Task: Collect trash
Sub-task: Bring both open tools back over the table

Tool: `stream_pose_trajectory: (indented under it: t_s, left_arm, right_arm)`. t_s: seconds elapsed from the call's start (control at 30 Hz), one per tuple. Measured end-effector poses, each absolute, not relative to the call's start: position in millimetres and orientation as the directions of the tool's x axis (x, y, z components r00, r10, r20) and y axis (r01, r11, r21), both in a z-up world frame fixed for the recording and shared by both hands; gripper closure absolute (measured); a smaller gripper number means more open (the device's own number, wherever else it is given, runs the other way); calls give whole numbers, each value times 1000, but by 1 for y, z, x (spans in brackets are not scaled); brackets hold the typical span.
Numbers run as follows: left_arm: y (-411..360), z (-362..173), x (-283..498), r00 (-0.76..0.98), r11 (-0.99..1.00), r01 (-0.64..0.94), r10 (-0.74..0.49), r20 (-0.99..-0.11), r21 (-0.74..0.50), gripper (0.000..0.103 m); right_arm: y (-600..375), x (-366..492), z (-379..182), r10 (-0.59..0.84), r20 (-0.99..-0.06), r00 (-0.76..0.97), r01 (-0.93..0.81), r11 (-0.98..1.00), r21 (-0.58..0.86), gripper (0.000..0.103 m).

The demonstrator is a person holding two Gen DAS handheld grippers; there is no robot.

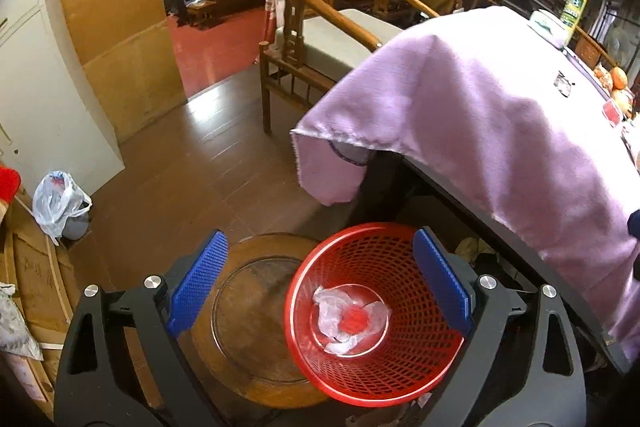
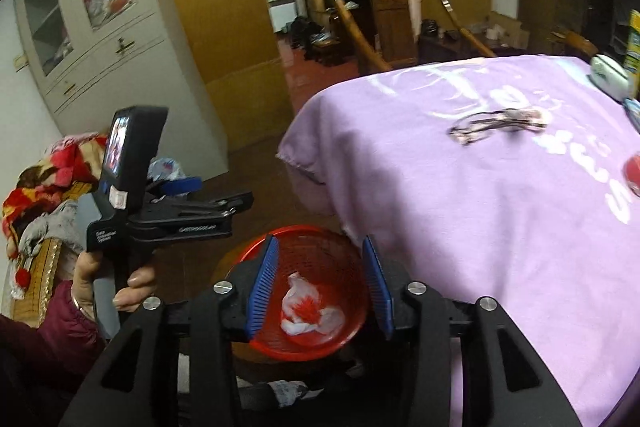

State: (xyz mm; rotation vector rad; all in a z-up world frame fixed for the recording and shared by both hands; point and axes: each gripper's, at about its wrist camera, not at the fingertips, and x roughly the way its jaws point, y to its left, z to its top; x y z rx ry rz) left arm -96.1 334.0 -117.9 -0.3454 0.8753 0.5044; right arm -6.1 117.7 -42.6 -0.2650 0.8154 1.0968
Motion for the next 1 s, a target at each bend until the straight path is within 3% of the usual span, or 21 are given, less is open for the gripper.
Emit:
stream_pose_trajectory:
  t_s: [0.6, 0.77, 1.0]
  left_arm:
    - [212, -64, -58, 639, 947, -317, 176, -748, -48, 12]
    - [146, -45, -36, 688, 987, -161, 96, -719, -22, 11]
    - [34, -32, -1, 682, 990, 140, -118, -721, -29, 9]
  right_arm:
    - [-60, 22, -10, 677, -518, 523, -660, 706, 256, 42]
    - [-131, 21, -9, 582, -470, 664, -531, 809, 252, 37]
    - [-228, 17, -11, 380, -420, 824, -291, 920, 261, 31]
